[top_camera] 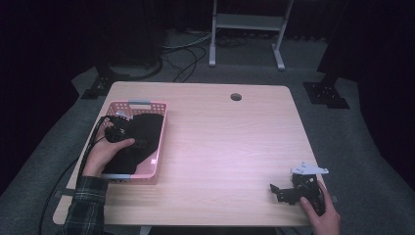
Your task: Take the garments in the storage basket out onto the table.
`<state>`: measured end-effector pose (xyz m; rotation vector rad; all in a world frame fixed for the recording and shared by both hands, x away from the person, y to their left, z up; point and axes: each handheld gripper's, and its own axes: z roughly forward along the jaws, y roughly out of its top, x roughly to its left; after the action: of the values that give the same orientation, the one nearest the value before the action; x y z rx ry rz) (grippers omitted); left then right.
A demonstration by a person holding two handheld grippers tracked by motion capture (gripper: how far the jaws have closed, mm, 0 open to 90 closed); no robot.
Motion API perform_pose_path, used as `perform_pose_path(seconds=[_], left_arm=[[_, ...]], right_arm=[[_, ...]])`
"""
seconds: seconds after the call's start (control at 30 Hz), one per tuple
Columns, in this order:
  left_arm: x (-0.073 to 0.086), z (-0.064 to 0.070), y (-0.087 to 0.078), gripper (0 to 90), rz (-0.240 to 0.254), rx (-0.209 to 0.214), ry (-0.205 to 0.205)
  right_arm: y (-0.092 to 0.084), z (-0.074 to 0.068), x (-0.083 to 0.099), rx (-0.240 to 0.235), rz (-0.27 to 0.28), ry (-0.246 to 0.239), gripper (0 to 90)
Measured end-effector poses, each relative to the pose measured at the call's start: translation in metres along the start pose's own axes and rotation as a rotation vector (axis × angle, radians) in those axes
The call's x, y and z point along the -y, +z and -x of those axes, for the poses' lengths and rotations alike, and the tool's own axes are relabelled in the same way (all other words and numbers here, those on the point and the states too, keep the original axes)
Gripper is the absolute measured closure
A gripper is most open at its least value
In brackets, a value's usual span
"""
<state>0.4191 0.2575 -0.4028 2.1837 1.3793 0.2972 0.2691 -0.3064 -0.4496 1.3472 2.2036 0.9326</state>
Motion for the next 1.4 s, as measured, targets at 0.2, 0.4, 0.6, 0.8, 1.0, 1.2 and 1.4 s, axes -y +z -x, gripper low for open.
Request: perform_pose_path(seconds=[0.2, 0.4, 0.6, 0.8, 1.0, 1.2, 1.4], left_arm=[[-0.0007, -0.0002, 0.0025, 0.2, -0.026, -0.007, -0.003], [-0.0008, 0.0003, 0.0051, 0.2, -0.047, -0.016, -0.003], [-0.0001, -0.0002, 0.0071, 0.2, -0.062, -0.012, -0.001], [0.0005, -0.0012, 0.0086, 2.7, -0.072, -0.003, -0.003], [0.0012, -0.0002, 0.0080, 9.5, -0.065, -0.004, -0.015], [0.0018, -0.0002, 0.0055, 22.4, -0.050, 0.013, -0.013], [0.0023, -0.0014, 0.0037, 31.1, -0.041, 0.023, -0.022]], right_arm=[[0.0000, 0.0000, 0.0000, 0.000, 0.000, 0.000, 0.0], [0.0000, 0.0000, 0.0000, 0.000, 0.000, 0.000, 0.0], [0.0000, 0.0000, 0.0000, 0.000, 0.000, 0.000, 0.0], [0.0000, 0.0000, 0.0000, 0.000, 0.000, 0.000, 0.0], [0.0000, 0.0000, 0.0000, 0.000, 0.000, 0.000, 0.0], [0.0000, 0.0001, 0.0000, 0.001, 0.000, 0.000, 0.0], [0.0000, 0.0001, 0.0000, 0.001, 0.001, 0.000, 0.0]])
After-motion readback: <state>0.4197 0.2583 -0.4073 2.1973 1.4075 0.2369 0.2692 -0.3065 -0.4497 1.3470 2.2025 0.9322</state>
